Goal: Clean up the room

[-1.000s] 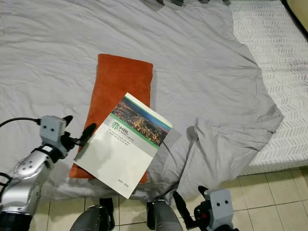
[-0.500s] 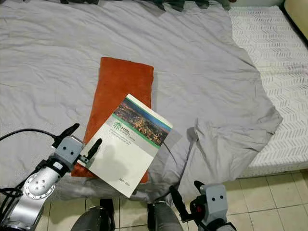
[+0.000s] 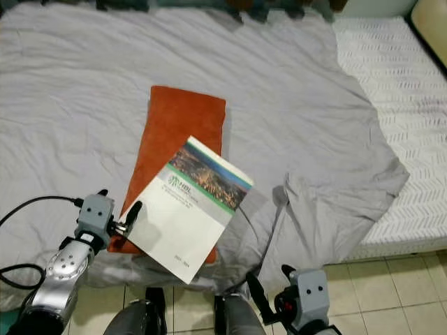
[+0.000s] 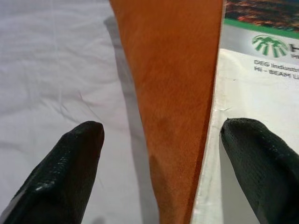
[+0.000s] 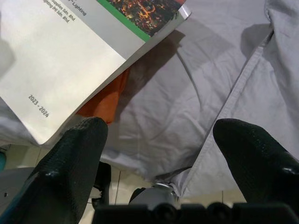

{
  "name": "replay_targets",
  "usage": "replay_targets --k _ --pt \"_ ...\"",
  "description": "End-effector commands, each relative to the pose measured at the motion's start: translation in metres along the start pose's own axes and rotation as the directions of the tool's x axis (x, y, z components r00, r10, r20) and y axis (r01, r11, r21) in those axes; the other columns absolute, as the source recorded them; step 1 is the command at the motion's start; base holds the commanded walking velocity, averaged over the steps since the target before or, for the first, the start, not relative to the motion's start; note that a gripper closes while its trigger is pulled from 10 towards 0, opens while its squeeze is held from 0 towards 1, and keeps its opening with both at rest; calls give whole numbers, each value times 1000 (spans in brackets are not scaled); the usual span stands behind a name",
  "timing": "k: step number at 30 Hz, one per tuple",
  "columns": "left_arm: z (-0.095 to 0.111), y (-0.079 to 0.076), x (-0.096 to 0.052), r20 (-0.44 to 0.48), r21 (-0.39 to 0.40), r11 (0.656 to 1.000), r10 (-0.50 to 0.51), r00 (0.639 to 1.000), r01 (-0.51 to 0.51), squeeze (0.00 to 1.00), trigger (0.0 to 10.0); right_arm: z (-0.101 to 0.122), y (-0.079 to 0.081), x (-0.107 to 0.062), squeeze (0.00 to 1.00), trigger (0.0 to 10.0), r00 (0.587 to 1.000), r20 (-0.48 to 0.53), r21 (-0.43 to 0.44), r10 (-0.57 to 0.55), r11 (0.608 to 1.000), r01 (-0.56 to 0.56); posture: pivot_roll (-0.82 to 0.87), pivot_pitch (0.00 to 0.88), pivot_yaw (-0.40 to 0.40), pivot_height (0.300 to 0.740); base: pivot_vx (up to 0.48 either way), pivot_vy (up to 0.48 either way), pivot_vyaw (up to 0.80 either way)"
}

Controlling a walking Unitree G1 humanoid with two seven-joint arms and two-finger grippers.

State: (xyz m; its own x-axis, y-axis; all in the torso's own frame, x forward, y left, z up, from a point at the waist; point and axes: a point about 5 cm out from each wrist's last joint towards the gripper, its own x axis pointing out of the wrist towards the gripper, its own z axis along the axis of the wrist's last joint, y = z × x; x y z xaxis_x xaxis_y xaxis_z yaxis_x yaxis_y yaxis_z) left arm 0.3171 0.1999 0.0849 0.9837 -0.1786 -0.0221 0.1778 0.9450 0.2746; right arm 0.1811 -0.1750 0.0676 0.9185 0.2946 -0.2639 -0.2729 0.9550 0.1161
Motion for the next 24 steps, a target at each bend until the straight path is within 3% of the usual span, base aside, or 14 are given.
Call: replay_targets --k 1,7,10,13,14,16,17,24 --pt "-20 -8 -4 -90 -30 999 -18 996 15 0 10000 -10 -2 -7 0 10000 999 -49 2 -13 1000 13 -175 376 -118 740 0 0 0" --pt "-34 -16 -1 -187 -47 998 -51 981 43 0 10000 -11 -2 -9 0 10000 998 -55 0 -13 1000 13 -177 379 -119 740 0 0 0" --pt "-35 -27 1 -202 -31 991 -135 970 132 0 10000 -11 -2 -10 0 10000 998 -55 -1 -13 1000 13 -187 383 -116 740 0 0 0" --pt "-36 -34 0 -205 40 974 -211 956 224 0 10000 -11 -3 -10 0 10000 998 -56 -3 -18 1000 18 -184 384 -109 740 0 0 0" --pt "-38 -33 -1 -218 53 973 -210 953 226 0 3882 -12 -3 -10 0 10000 998 -56 -3 -19 1000 19 -183 385 -105 740 0 0 0" --pt "-40 -32 -2 -227 61 972 -207 952 226 0 3882 -12 -3 -9 0 10000 998 -56 -3 -20 1000 20 -183 385 -104 740 0 0 0" --pt "-44 -31 -4 -250 61 968 -220 943 242 0 0 -12 -2 -9 0 10000 998 -55 -2 -21 1000 21 -183 389 -103 740 0 0 0" --pt "-54 -34 -11 -298 4 959 -270 916 285 0 0 -12 -1 -9 0 10000 998 -54 0 -22 1000 22 -186 395 -102 740 0 0 0"
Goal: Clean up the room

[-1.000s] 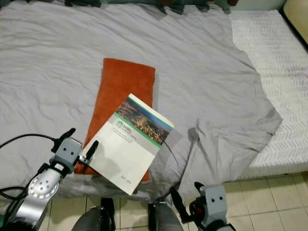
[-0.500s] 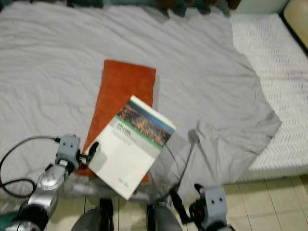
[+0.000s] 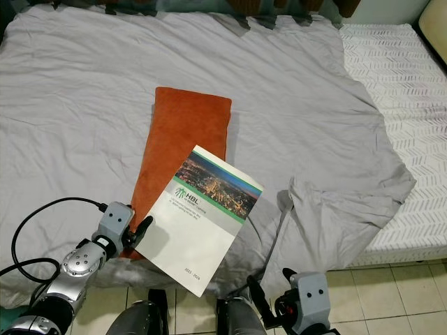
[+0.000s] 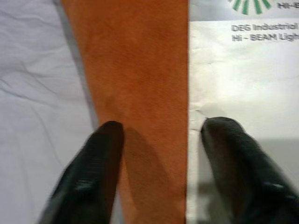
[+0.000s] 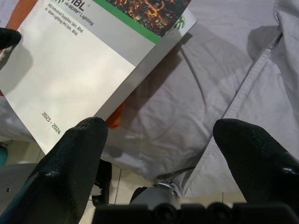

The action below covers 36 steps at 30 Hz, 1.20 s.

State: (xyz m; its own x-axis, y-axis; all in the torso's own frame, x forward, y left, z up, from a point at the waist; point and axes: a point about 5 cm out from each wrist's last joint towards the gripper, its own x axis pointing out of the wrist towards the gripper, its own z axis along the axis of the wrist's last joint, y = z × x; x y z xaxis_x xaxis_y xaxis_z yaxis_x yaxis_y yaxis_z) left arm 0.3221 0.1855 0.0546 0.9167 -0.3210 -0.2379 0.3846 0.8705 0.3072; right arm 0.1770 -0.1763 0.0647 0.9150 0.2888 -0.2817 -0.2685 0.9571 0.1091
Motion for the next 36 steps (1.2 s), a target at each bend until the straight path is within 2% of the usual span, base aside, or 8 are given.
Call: replay_targets --k 1,11,15,18,31,32,33,36 --pt "-30 -19 -11 -131 -29 997 -80 988 76 0 0 -8 -1 -6 0 10000 999 -36 5 -15 1000 16 -186 395 -102 740 0 0 0" --pt "-39 2 -16 -204 41 996 81 976 -74 0 0 -7 -2 -5 0 10000 999 -34 8 -17 1000 18 -186 390 -99 740 0 0 0" --pt "-45 14 -23 -234 53 987 161 959 -153 0 0 -6 -2 -1 0 10000 999 -24 125 -23 992 25 -178 391 -94 740 0 0 0" --pt "-43 27 -27 -218 22 973 230 948 -231 0 0 -6 0 7 0 10000 1000 -31 228 4 974 3 -167 389 -97 740 0 0 0" --pt "-19 37 -18 -95 -146 938 303 948 -314 0 0 -6 -3 13 0 10000 999 -46 209 6 978 3 -140 374 -103 740 0 0 0" --pt "-16 36 -16 -83 -153 938 301 950 -311 0 1333 -7 -3 13 0 10000 999 -48 209 8 978 3 -140 374 -104 740 0 0 0" --pt "-11 35 -13 -64 -167 936 305 950 -311 0 10000 -7 -3 13 0 10000 999 -49 208 9 978 2 -141 371 -105 740 0 0 0" --pt "-7 35 -10 -50 -175 934 308 950 -312 0 10000 -7 -3 13 0 10000 999 -49 207 9 978 1 -141 370 -105 740 0 0 0"
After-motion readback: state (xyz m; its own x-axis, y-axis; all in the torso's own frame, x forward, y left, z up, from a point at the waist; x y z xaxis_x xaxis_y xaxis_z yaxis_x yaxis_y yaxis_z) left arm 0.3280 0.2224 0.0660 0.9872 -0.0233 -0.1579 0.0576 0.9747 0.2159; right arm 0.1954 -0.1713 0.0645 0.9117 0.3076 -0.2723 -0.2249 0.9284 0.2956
